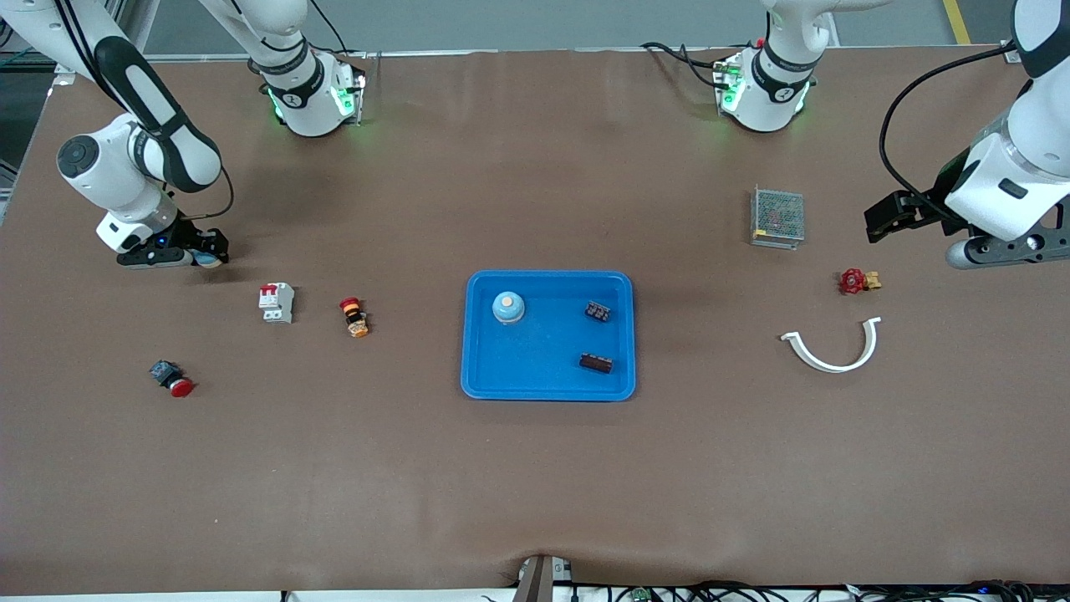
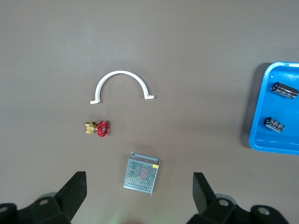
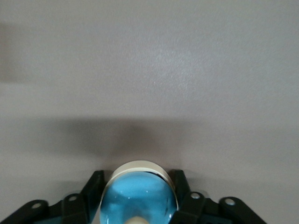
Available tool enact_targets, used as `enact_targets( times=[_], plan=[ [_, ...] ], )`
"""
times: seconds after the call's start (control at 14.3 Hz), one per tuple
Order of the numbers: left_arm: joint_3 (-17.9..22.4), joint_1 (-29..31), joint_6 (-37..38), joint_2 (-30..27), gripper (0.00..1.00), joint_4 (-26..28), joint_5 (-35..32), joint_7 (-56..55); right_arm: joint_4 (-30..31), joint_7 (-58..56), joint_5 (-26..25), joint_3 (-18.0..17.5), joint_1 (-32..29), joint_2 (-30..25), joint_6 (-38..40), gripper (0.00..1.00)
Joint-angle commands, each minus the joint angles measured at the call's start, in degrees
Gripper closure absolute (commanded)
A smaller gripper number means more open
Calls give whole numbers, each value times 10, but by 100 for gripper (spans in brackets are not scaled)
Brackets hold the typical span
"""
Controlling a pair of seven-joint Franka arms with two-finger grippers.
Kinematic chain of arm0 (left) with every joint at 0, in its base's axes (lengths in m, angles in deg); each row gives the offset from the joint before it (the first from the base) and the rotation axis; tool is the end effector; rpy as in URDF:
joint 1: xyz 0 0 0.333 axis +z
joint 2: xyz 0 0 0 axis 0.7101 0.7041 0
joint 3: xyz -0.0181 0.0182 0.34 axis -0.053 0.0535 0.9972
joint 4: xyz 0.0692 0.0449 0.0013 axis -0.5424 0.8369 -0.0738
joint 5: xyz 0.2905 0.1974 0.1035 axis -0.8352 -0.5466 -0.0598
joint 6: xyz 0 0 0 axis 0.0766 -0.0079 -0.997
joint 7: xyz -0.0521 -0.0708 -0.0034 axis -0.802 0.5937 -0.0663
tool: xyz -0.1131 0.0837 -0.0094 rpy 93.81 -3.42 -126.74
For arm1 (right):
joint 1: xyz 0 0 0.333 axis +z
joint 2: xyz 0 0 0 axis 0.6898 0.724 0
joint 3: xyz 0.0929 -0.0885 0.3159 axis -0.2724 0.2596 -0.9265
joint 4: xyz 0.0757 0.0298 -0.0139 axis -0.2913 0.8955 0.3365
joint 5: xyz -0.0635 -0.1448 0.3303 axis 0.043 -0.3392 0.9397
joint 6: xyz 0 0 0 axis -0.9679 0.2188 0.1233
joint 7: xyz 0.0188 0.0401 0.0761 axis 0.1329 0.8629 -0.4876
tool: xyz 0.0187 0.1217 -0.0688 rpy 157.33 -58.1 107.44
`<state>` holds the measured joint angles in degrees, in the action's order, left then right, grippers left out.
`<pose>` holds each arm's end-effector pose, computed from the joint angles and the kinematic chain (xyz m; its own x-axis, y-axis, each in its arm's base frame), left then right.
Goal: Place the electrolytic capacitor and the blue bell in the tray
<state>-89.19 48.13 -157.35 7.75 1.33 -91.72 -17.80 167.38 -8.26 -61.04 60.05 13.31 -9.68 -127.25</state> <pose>0.5352 -0.0648 0.5906 0.9953 0.0722 -0.0649 0.0684 -0.9959 -0.0588 0.3735 -0.1857 0.1868 0.9947 0.0897 0.0508 0.0885 -0.9957 0.0262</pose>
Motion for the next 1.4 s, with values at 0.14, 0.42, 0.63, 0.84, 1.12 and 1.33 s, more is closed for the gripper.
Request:
enact_targets(
  times=[0.14,0.42,0.63,0.84,1.12,1.33],
  plan=[
    [5,1,-14,-1,0,6,12,12,-1,-4,9,-8,-8,5,-3,100],
    [5,1,-27,-1,0,3,12,11,-5,-4,9,-10,-3,5,2,100],
    [4,1,-28,-1,0,3,12,10,-21,-3,9,-26,-3,4,7,100],
    [1,1,-27,-5,0,17,13,10,-36,-3,10,-31,0,4,30,100],
    [2,3,-21,-15,0,27,13,12,-70,29,10,-31,30,2,70,100],
    [2,3,-24,-17,0,29,13,12,-115,60,11,-33,58,-1,137,100]
  ],
)
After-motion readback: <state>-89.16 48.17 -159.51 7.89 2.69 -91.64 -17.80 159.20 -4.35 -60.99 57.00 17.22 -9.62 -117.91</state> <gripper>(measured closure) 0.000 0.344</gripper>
